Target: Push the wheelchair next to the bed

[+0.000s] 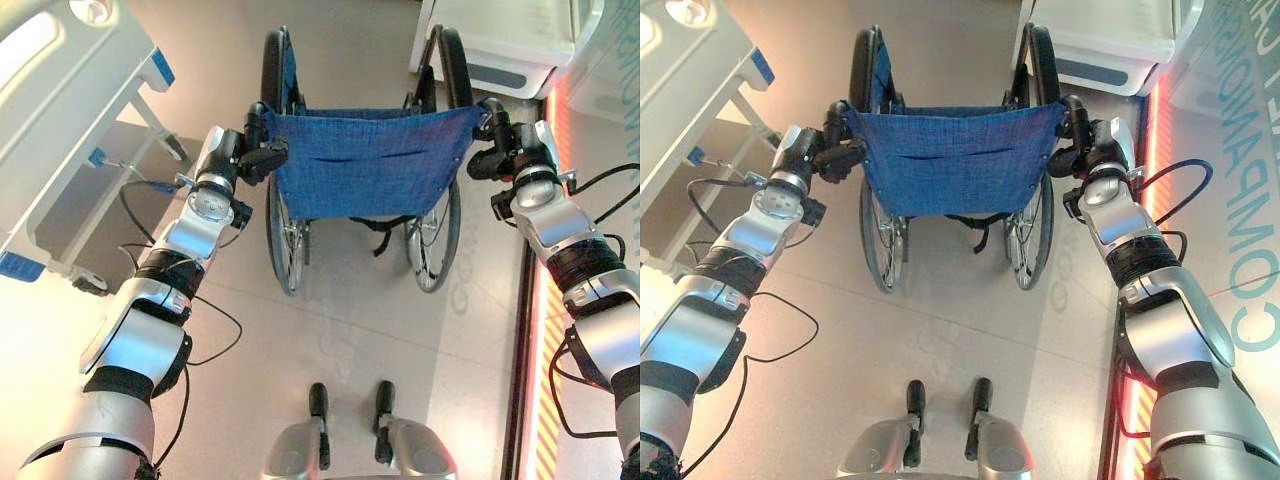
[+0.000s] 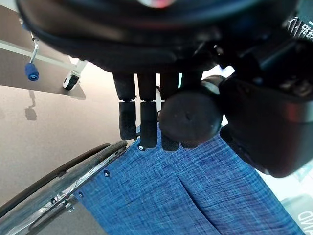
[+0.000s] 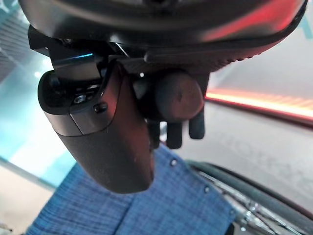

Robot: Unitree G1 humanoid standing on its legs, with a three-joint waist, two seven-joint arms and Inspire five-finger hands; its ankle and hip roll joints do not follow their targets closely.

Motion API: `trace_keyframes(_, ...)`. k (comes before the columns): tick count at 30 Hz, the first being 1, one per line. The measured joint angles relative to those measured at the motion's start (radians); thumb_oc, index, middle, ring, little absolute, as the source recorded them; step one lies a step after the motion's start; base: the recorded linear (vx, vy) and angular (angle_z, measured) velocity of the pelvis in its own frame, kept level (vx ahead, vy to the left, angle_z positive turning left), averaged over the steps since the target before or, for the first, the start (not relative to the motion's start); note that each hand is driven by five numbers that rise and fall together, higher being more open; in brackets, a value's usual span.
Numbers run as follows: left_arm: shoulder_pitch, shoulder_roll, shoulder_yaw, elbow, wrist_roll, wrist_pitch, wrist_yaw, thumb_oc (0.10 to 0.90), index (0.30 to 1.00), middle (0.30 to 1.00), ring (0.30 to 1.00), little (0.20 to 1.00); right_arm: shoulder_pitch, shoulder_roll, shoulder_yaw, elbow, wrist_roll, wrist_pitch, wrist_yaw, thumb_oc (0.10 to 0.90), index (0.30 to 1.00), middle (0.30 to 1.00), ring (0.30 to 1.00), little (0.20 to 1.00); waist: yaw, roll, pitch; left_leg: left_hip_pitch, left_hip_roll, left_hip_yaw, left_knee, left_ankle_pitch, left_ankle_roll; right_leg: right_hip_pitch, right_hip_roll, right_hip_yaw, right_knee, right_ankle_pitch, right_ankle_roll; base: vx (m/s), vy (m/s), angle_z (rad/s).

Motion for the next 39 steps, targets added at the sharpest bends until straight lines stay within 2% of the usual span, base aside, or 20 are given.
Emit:
trace_keyframes(12, -0.017, 0.0, -0.016, 0.01, -0.04, -0.007, 0.001, 0.4, 0.3, 0.3, 0.3, 0.3, -0.012, 0.007, -0.007, 0.056, -0.017, -0.04, 0.013, 0.4, 0.3, 0.3, 0.3, 0.3, -0.006, -0.007, 0.007, -0.022, 0.013, -0.033, 0.042, -0.001, -0.023, 0.005, 0.009, -0.028, 0.012, -0.016, -0.02, 0.06, -0.148, 0.08)
trace_keyframes(14, -0.012, 0.002, -0.003, 0.009, -0.041, -0.009, 0.002, 0.4, 0.3, 0.3, 0.3, 0.3, -0.012, 0.015, -0.006, 0.063, -0.012, -0.047, 0.017, 0.4, 0.3, 0.3, 0.3, 0.3, 0.002, -0.028, 0.019, -0.06, 0.011, -0.03, 0.137, -0.011, -0.039, -0.006, 0.002, -0.03, 0.058, -0.05, -0.035, 0.25, -0.123, 0.05)
trace_keyframes(16, 0.037, 0.02, 0.03, -0.039, -0.041, -0.01, 0.011, 0.4, 0.3, 0.3, 0.3, 0.3, -0.001, 0.036, -0.007, 0.059, -0.008, -0.047, 0.013, 0.4, 0.3, 0.3, 0.3, 0.3, 0.017, -0.064, 0.049, -0.175, 0.001, -0.04, 0.397, -0.036, -0.069, 0.007, -0.005, 0.005, 0.104, -0.091, -0.052, 0.35, -0.025, -0.14)
trace_keyframes(17, 0.068, 0.021, 0.042, -0.059, -0.042, -0.01, 0.017, 0.4, 0.3, 0.3, 0.3, 0.3, 0.016, 0.041, -0.007, 0.048, -0.01, -0.047, 0.008, 0.4, 0.3, 0.3, 0.3, 0.3, 0.042, -0.067, 0.052, -0.184, -0.003, -0.042, 0.396, -0.046, -0.075, 0.02, -0.002, 0.02, 0.104, -0.094, -0.057, 0.37, 0.032, -0.43)
trace_keyframes(19, 0.087, 0.023, 0.038, -0.07, -0.048, -0.01, 0.019, 0.4, 0.3, 0.3, 0.3, 0.3, 0.032, 0.04, -0.009, 0.038, -0.017, -0.047, 0.005, 0.4, 0.3, 0.3, 0.3, 0.3, 0.058, -0.054, 0.062, -0.198, -0.002, -0.033, 0.334, -0.046, -0.075, 0.049, 0.011, 0.025, 0.093, -0.1, -0.065, 0.35, 0.058, -0.26)
trace_keyframes(21, 0.093, 0.023, 0.038, -0.085, -0.069, -0.01, 0.026, 0.4, 0.3, 0.3, 0.3, 0.3, 0.033, 0.027, -0.011, 0.024, -0.02, -0.047, 0.005, 0.4, 0.3, 0.3, 0.3, 0.3, 0.07, -0.021, 0.078, -0.224, 0.001, -0.034, 0.198, -0.024, -0.107, 0.076, 0.041, 0.028, 0.075, -0.102, -0.071, 0.45, 0.095, -0.22)
trace_keyframes(22, 0.093, 0.022, 0.041, -0.096, -0.078, -0.01, 0.028, 0.4, 0.3, 0.3, 0.3, 0.3, 0.032, 0.013, -0.012, 0.018, -0.023, -0.055, 0.005, 0.4, 0.3, 0.3, 0.3, 0.3, 0.092, 0.011, 0.086, -0.244, 0.004, -0.039, 0.104, 0.008, -0.157, 0.088, 0.068, 0.035, 0.067, -0.105, -0.075, 0.37, 0.093, -0.38)
trace_keyframes(24, 0.099, 0.022, 0.05, -0.109, -0.078, -0.01, 0.028, 0.4, 0.3, 0.3, 0.3, 0.3, 0.032, 0.007, -0.017, 0.013, -0.037, -0.059, 0.006, 0.4, 0.3, 0.3, 0.3, 0.3, 0.125, 0.032, 0.084, -0.267, 0.005, -0.036, 0.048, 0.02, -0.176, 0.09, 0.078, 0.04, 0.072, -0.102, -0.088, 0.38, 0.163, -0.8)
trace_keyframes(25, 0.1, 0.023, 0.054, -0.112, -0.078, -0.01, 0.027, 0.4, 0.3, 0.3, 0.3, 0.3, 0.031, 0.005, -0.02, 0.013, -0.053, -0.064, 0.017, 0.4, 0.3, 0.3, 0.3, 0.3, 0.166, 0.04, 0.081, -0.286, 0.0, -0.026, 0.089, 0.018, -0.171, 0.092, 0.073, 0.035, 0.071, -0.103, -0.088, 0.5, 0.216, -0.99)
trace_keyframes(27, 0.1, 0.028, 0.056, -0.111, -0.078, -0.01, 0.025, 0.4, 0.3, 0.3, 0.3, 0.3, 0.029, 0.006, -0.025, 0.017, -0.058, -0.077, 0.031, 0.4, 0.3, 0.3, 0.3, 0.3, 0.195, 0.042, 0.079, -0.3, -0.007, -0.022, 0.185, 0.008, -0.145, 0.102, 0.053, 0.016, 0.073, -0.109, -0.077, 0.48, 0.155, -0.77)
trace_keyframes(29, 0.101, 0.036, 0.056, -0.113, -0.078, -0.01, 0.018, 0.4, 0.3, 0.3, 0.3, 0.3, 0.029, 0.011, -0.028, 0.02, -0.058, -0.078, 0.032, 0.4, 0.3, 0.3, 0.3, 0.3, 0.2, 0.037, 0.074, -0.281, -0.017, -0.034, 0.249, -0.007, -0.122, 0.115, 0.02, -0.031, 0.086, -0.131, -0.043, 0.45, 0.147, -0.3)
trace_keyframes(30, 0.101, 0.04, 0.057, -0.118, -0.076, -0.01, 0.007, 0.4, 0.3, 0.3, 0.3, 0.3, 0.03, 0.012, -0.03, 0.027, -0.058, -0.078, 0.035, 0.4, 0.3, 0.3, 0.3, 0.3, 0.195, 0.039, 0.068, -0.237, -0.017, -0.032, 0.253, -0.01, -0.117, 0.121, 0.006, -0.037, 0.117, -0.159, -0.001, 0.51, 0.179, 0.04)
trace_keyframes(31, 0.104, 0.041, 0.054, -0.126, -0.075, -0.01, -0.004, 0.4, 0.3, 0.3, 0.3, 0.3, 0.04, 0.012, -0.04, 0.034, -0.058, -0.079, 0.044, 0.4, 0.3, 0.3, 0.3, 0.3, 0.185, 0.052, 0.049, -0.188, 0.002, -0.045, 0.19, 0.016, -0.08, 0.117, 0.011, -0.053, 0.169, -0.202, 0.025, 0.42, 0.143, 0.19)
trace_keyframes(32, 0.099, 0.04, 0.054, -0.128, -0.073, -0.01, -0.01, 0.4, 0.3, 0.3, 0.3, 0.3, 0.046, 0.013, -0.049, 0.038, -0.058, -0.079, 0.044, 0.4, 0.3, 0.3, 0.3, 0.3, 0.177, 0.044, 0.047, -0.182, -0.013, -0.05, 0.184, 0.03, -0.031, 0.115, -0.001, -0.053, 0.196, -0.227, 0.028, 0.45, 0.141, 0.15)
trace_keyframes(33, 0.1, 0.043, 0.052, -0.142, -0.072, -0.01, -0.021, 0.4, 0.3, 0.3, 0.3, 0.3, 0.055, 0.017, -0.054, 0.054, -0.058, -0.079, 0.046, 0.4, 0.3, 0.3, 0.3, 0.3, 0.182, 0.004, 0.031, -0.168, -0.045, -0.044, 0.189, 0.007, 0.016, 0.082, -0.05, -0.053, 0.31, -0.287, 0.016, 0.24, 0.064, 0.05)
trace_keyframes(34, 0.104, 0.046, 0.052, -0.151, -0.072, -0.01, -0.022, 0.4, 0.3, 0.3, 0.3, 0.3, 0.062, 0.018, -0.059, 0.054, -0.058, -0.082, 0.049, 0.4, 0.3, 0.3, 0.3, 0.3, 0.188, -0.005, 0.021, -0.175, -0.049, -0.036, 0.193, -0.005, 0.035, 0.061, -0.07, -0.047, 0.396, -0.313, 0.009, 0.27, 0.097, -0.11)
trace_keyframes(35, 0.107, 0.049, 0.05, -0.164, -0.072, -0.01, -0.029, 0.4, 0.3, 0.3, 0.3, 0.3, 0.076, 0.018, -0.077, 0.059, -0.058, -0.093, 0.05, 0.4, 0.3, 0.3, 0.3, 0.3, 0.191, -0.015, 0.012, -0.17, -0.059, -0.032, 0.209, -0.025, 0.067, 0.045, -0.104, -0.049, 0.569, -0.333, 0.014, 0.31, 0.135, -0.2)
trace_keyframes(37, 0.122, 0.066, 0.049, -0.19, -0.072, -0.009, -0.032, 0.4, 0.3, 0.3, 0.3, 0.3, 0.089, 0.023, -0.084, 0.059, -0.058, -0.103, 0.057, 0.4, 0.3, 0.3, 0.3, 0.3, 0.2, -0.041, -0.015, -0.178, -0.084, -0.039, 0.24, -0.046, 0.107, 0.094, -0.137, -0.041, 0.65, -0.299, 0.04, 0.45, 0.15, -0.15)
trace_keyframes(38, 0.127, 0.068, 0.051, -0.198, -0.072, -0.009, -0.033, 0.4, 0.3, 0.3, 0.3, 0.3, 0.096, 0.023, -0.093, 0.059, -0.06, -0.115, 0.057, 0.4, 0.3, 0.3, 0.3, 0.3, 0.195, -0.053, -0.021, -0.178, -0.114, -0.073, 0.258, -0.057, 0.118, 0.16, -0.134, -0.014, 0.644, -0.178, 0.056, 0.38, 0.078, -0.01)
trace_keyframes(39, 0.136, 0.068, 0.066, -0.212, -0.072, -0.009, -0.033, 0.4, 0.3, 0.3, 0.3, 0.3, 0.091, 0.023, -0.1, 0.059, -0.063, -0.128, 0.057, 0.4, 0.3, 0.3, 0.3, 0.3, 0.196, -0.053, -0.022, -0.173, -0.129, -0.124, 0.254, -0.058, 0.118, 0.175, -0.127, -0.001, 0.645, -0.115, 0.08, 0.27, 0.029, -0.07)
